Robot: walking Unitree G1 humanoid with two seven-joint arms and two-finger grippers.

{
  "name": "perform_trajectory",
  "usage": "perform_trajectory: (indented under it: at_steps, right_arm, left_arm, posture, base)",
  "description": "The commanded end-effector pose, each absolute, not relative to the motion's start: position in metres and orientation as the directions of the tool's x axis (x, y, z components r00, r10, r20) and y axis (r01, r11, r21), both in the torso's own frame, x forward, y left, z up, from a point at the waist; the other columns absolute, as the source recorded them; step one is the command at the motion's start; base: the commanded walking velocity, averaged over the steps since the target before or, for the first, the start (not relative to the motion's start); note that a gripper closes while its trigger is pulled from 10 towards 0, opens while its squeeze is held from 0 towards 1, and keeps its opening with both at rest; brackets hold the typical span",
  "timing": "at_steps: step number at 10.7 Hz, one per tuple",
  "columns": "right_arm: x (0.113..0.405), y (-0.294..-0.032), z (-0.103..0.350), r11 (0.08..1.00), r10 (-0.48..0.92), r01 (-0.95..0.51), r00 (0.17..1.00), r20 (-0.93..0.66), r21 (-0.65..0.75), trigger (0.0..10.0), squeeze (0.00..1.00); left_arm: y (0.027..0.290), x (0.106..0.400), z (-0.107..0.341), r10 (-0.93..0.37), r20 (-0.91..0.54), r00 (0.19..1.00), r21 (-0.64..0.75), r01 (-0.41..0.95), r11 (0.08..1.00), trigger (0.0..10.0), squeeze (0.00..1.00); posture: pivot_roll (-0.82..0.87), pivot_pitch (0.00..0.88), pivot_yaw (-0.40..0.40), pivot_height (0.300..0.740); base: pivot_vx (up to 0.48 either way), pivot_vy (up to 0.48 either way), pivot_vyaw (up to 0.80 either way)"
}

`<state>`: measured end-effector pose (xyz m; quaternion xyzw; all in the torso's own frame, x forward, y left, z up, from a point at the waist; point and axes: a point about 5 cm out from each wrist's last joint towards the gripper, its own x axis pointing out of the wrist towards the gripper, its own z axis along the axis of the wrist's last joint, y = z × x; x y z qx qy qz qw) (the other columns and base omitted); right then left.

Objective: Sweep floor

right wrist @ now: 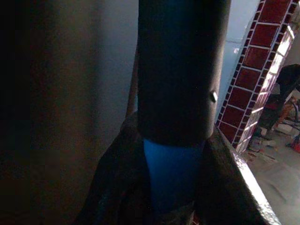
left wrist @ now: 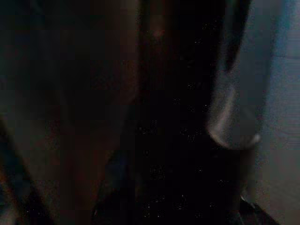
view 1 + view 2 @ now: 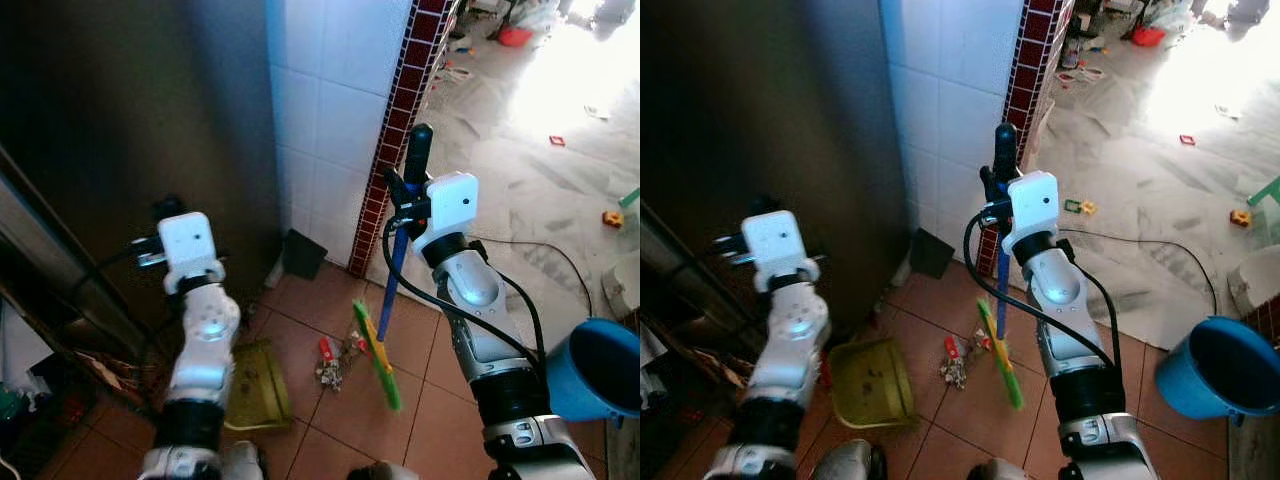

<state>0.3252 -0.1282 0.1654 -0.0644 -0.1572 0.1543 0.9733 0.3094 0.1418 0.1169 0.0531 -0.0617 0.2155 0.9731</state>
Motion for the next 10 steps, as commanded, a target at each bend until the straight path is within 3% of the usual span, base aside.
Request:
perform_trajectory:
  at_steps: [1, 5, 10]
  right_arm:
    - [0.326, -0.124, 0.184, 0.940, 0.335, -0.283, 0.871, 0.360, -0.188, 10.0, 0.00]
    - [0.329, -0.121, 0.189, 0.921, 0.377, -0.307, 0.855, 0.355, -0.238, 10.0, 0.00]
    - [0.325, -0.109, 0.188, 0.891, 0.452, -0.401, 0.822, 0.346, -0.211, 10.0, 0.00]
  left_arm:
    - [0.133, 0.316, 0.128, 0.372, 0.192, 0.908, 0.050, -0.388, 0.920, 10.0, 0.00]
    - [0.103, 0.327, 0.099, 0.281, 0.042, 0.959, -0.010, -0.281, 0.960, 10.0, 0.00]
    - [0.092, 0.329, 0.084, 0.237, -0.004, 0.971, -0.004, -0.237, 0.971, 10.0, 0.00]
  posture:
    - [0.01, 0.038, -0.041, 0.740]
    - [-0.01, 0.044, -0.062, 0.740]
    - [-0.04, 0.047, -0.065, 0.740]
  base:
    - [0.000, 0.000, 0.00]
    - [0.000, 0.000, 0.00]
    - [0.000, 0.000, 0.00]
